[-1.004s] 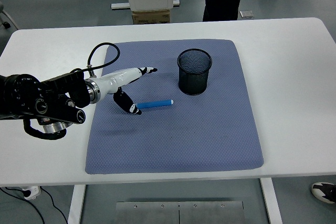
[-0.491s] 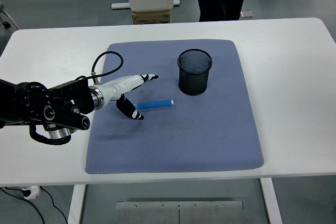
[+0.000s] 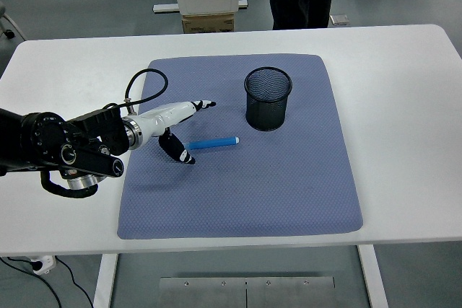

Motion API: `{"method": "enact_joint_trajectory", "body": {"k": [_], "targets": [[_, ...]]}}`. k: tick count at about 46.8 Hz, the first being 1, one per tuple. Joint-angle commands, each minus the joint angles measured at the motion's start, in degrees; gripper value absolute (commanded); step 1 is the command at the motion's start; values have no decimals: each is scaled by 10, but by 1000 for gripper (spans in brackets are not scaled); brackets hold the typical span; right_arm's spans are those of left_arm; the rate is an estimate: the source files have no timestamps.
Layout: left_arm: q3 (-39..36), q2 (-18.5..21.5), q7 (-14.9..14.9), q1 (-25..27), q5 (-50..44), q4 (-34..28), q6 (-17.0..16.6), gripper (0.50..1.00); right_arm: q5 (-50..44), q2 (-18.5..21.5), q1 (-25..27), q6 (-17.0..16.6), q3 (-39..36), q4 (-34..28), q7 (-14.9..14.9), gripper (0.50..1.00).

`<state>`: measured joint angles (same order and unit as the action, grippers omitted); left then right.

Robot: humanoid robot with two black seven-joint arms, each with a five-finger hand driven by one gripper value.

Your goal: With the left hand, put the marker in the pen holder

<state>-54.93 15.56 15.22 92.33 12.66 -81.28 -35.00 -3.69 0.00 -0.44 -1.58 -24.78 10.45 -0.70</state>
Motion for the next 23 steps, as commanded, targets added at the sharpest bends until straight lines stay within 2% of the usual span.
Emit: {"method": "enact_joint_trajectory", "body": {"k": [1,9,14,23], "targets": [[0,-3,0,-1,0,2,0,977,0,0,0,0,0,0,0,1000],[0,-9,-2,-9,-1,10,0,956,0,0,0,0,0,0,0,1000],[0,-9,-4,-11,0,10,0,903,0,0,0,0,0,0,0,1000],[0,-11,-4,-11,-4,10,0,842,0,0,0,0,0,0,0,1000]]}}
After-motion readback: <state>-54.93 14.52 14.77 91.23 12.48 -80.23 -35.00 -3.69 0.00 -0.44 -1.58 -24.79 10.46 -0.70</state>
